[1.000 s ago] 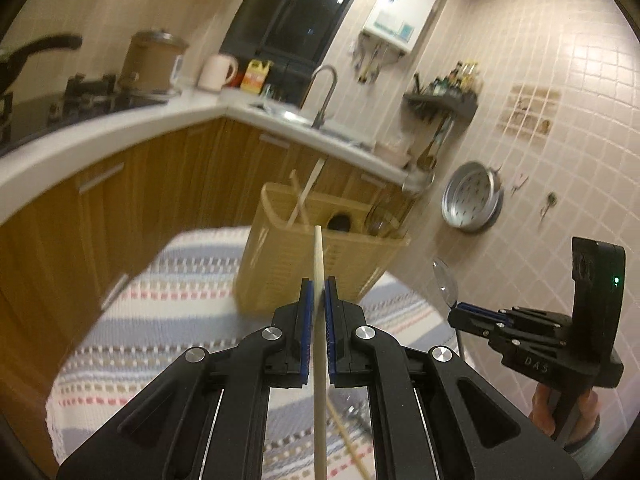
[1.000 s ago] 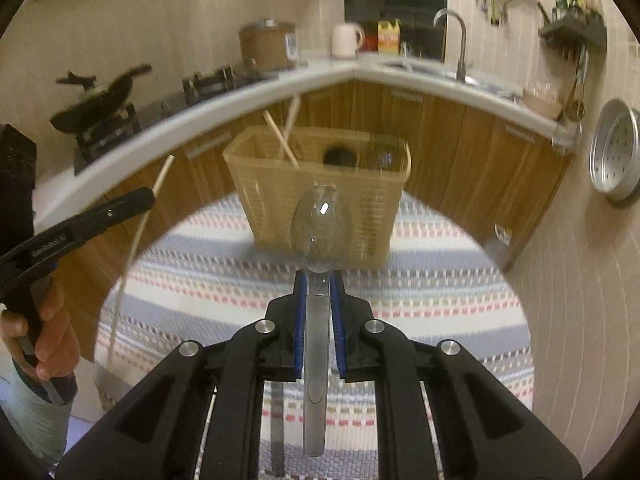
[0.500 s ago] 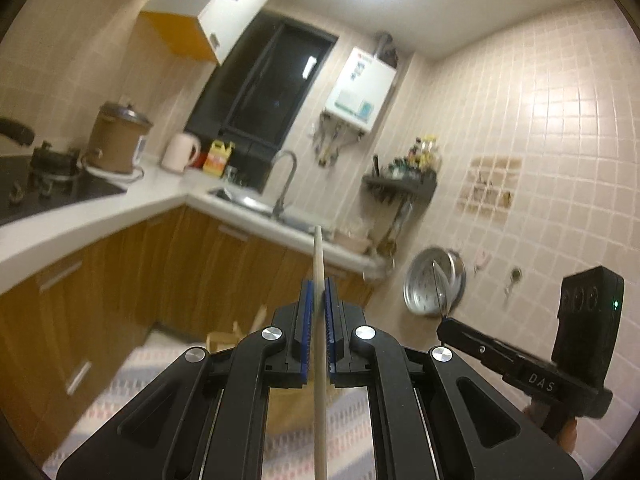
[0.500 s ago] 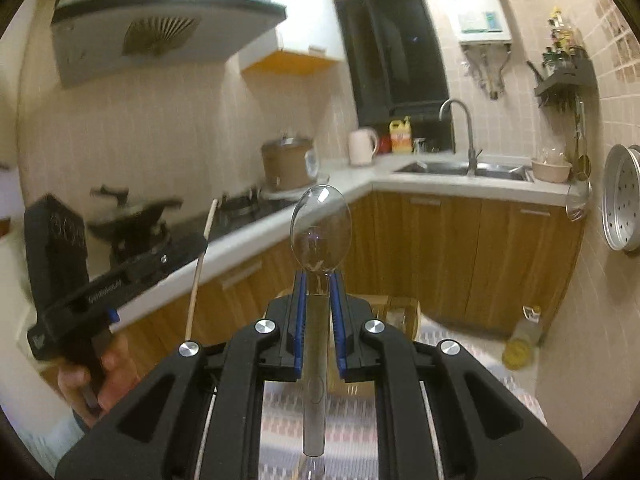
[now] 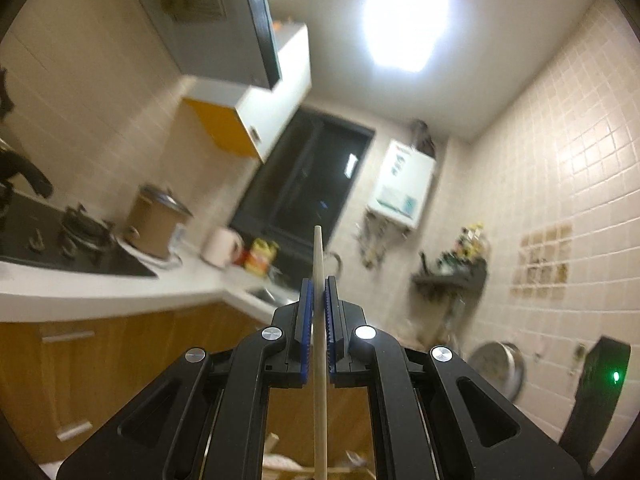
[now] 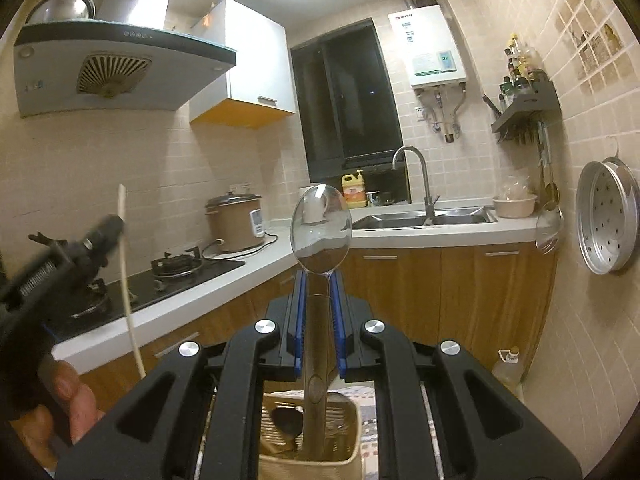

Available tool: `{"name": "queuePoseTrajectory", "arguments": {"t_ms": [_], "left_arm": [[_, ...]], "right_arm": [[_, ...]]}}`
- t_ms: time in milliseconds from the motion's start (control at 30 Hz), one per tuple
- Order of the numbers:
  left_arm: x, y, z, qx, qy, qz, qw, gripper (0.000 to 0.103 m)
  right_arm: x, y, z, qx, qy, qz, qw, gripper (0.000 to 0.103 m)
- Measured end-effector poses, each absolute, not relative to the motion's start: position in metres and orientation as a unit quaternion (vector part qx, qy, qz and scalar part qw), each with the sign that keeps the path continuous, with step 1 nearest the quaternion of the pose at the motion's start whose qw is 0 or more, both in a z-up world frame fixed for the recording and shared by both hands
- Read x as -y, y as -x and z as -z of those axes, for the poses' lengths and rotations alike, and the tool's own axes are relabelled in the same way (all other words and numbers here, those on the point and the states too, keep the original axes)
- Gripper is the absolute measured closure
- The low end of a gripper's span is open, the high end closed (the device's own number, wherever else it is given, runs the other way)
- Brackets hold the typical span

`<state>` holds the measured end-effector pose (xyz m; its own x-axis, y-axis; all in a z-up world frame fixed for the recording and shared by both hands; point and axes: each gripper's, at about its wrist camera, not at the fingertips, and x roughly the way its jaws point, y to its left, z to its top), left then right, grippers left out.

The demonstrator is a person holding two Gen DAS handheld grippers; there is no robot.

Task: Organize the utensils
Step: 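Lift the spoon and chopstick over the tan basket and open both tools, then move both open tools back down to the last utensils on the cloth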

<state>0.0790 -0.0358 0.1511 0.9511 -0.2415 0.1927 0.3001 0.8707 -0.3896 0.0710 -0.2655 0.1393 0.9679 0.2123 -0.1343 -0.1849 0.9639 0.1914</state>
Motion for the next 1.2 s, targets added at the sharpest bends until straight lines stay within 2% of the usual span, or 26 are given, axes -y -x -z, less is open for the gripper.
{"name": "queuePoseTrajectory", "arguments": {"t_ms": [433, 900, 933, 967, 1000, 1033, 1200], "left_arm": [[0.056, -0.098, -0.112, 0.079, 0.196, 0.077, 0.974, 0.099], [0.060, -0.099, -0.094, 0.056, 0.169, 0.072, 0.981, 0.098], [0.058, -0.097, -0.094, 0.052, 0.169, 0.074, 0.981, 0.095], [0.056, -0.096, -0.095, 0.047, 0.168, 0.076, 0.982, 0.086], [0.053, -0.094, -0.096, 0.042, 0.168, 0.077, 0.982, 0.083], [0.052, -0.093, -0.097, 0.040, 0.169, 0.079, 0.982, 0.083], [0.037, -0.078, -0.102, 0.024, 0.167, 0.081, 0.982, 0.083]], "right_arm": [[0.256, -0.092, -0.086, -0.078, -0.064, -0.116, 0.988, 0.093], [0.262, -0.082, -0.073, -0.094, -0.067, -0.130, 0.985, 0.092], [0.263, -0.079, -0.073, -0.094, -0.068, -0.130, 0.985, 0.091], [0.264, -0.076, -0.074, -0.095, -0.068, -0.129, 0.985, 0.084], [0.266, -0.073, -0.075, -0.097, -0.070, -0.128, 0.985, 0.074], [0.267, -0.070, -0.076, -0.098, -0.071, -0.127, 0.984, 0.070], [0.271, -0.054, -0.082, -0.108, -0.072, -0.115, 0.985, 0.070]]}}
